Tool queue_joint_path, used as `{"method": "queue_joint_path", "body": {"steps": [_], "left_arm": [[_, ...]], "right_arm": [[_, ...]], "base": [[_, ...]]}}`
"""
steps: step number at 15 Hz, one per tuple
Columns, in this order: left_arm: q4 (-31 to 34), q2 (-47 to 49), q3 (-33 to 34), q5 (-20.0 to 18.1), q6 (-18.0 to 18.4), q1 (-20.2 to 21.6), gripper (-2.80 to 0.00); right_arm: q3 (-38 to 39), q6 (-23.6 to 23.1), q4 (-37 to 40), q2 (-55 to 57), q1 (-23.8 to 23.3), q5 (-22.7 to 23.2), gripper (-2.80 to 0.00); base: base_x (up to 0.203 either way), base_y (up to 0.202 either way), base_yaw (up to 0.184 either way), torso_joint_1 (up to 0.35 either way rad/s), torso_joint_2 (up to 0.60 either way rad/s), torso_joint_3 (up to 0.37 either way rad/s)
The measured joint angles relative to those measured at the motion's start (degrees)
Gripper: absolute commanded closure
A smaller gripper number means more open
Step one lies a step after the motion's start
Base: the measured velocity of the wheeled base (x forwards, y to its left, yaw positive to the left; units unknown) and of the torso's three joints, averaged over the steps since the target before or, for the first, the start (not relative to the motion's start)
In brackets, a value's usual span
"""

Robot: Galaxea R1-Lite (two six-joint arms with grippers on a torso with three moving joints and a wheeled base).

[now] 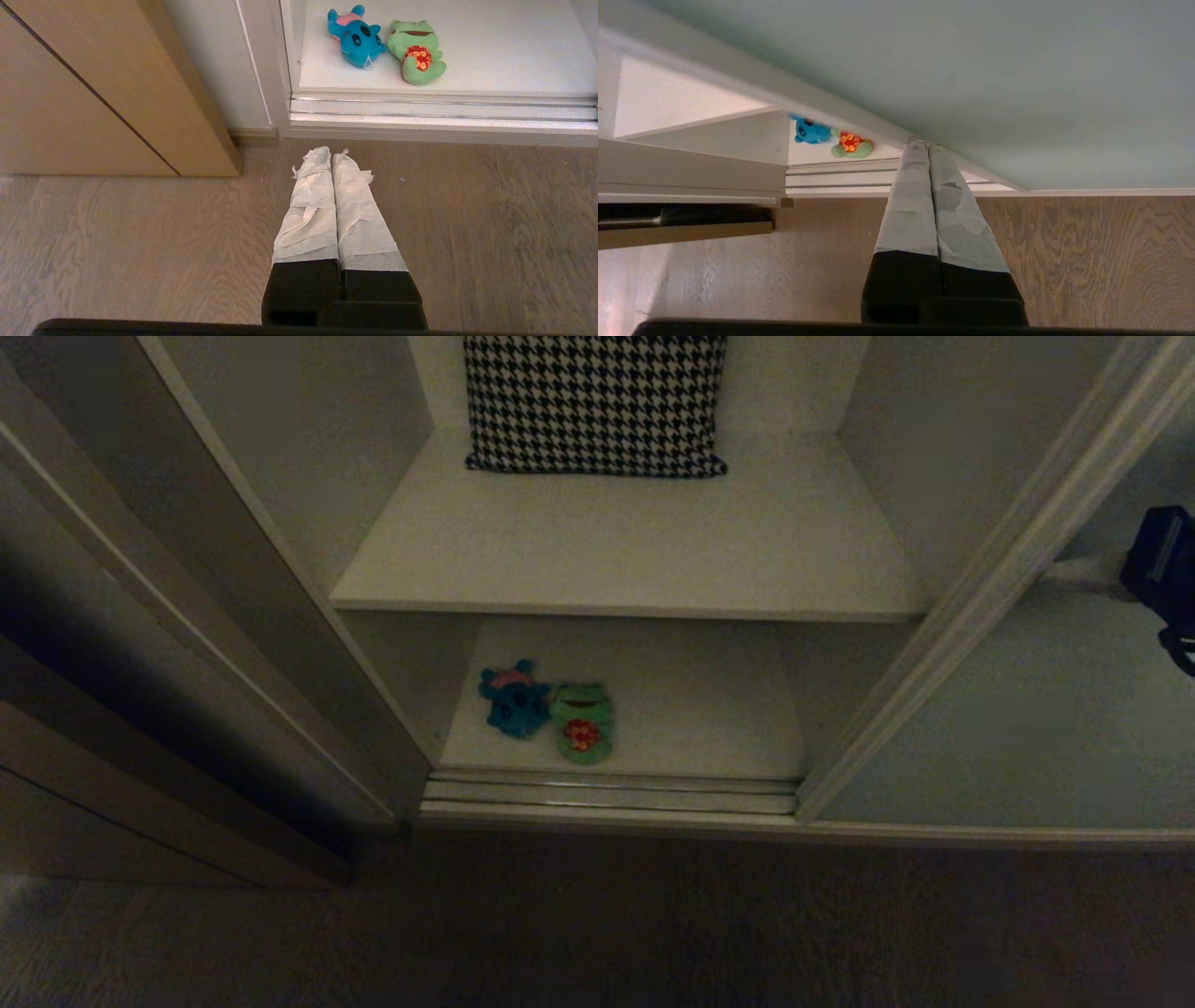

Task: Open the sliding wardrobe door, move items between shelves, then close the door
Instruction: Close the door

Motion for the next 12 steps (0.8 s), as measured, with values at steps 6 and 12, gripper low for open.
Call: {"method": "queue_joint_path", "body": {"steps": [6, 12], "left_arm": [[0.0, 0.0, 0.0, 0.0, 0.0, 0.0, 0.0], [0.0, 0.0, 0.0, 0.0, 0.0, 0.0, 0.0]], "right_arm": [[-0.6, -0.1, -1.5, 1.8, 0.1, -1.0, 0.0], [-0.8, -0.2, -1.7, 1.9, 3.8, -2.2, 0.0]], "base": [[0.0, 0.0, 0.0, 0.0, 0.0, 0.0], [0.0, 0.0, 0.0, 0.0, 0.0, 0.0]]}}
